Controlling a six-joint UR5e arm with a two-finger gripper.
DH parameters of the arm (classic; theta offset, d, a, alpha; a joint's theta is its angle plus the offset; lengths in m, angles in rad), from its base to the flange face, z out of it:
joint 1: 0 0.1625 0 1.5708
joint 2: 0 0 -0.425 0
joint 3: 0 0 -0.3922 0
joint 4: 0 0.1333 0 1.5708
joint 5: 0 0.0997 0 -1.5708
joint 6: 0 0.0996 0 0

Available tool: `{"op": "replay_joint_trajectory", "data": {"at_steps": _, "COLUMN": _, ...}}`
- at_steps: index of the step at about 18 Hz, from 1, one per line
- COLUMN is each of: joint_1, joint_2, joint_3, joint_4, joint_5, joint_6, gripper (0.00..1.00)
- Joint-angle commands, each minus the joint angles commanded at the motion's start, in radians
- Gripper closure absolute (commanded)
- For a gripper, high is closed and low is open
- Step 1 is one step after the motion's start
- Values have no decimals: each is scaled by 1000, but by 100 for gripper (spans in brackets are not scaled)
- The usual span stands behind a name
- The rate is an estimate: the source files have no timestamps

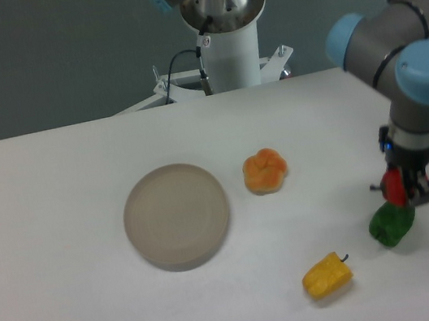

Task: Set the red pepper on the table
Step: 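Lift the red bell pepper in the gripper up from beside the green pepper, then carry the red pepper toward the orange pepper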

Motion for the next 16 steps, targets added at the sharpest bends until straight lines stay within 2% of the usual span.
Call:
{"op": "replay_joint_trajectory", "data": {"at_steps": 5, "joint_1": 9, "joint_2": 60, "joint_3": -155, "joint_4": 12, "joint_5": 5, "joint_6": 11, "gripper": 35}}
{"op": "replay_joint_trajectory", "data": {"at_steps": 8, "joint_1": 9, "joint_2": 103, "joint_3": -262, "joint_4": 90, "joint_5": -3, "joint_6": -4, "gripper": 35}}
{"op": "replay_joint_trajectory", "data": {"at_steps": 11, "joint_1": 0, "joint_2": 150, "joint_3": -345, "joint_4": 106, "joint_5": 3, "joint_6": -18, "gripper": 35}}
{"op": "replay_joint_trajectory", "data": {"at_steps": 16, "joint_1": -57, "joint_2": 163, "joint_3": -405, "joint_4": 164, "joint_5": 3, "joint_6": -184, "gripper": 35}}
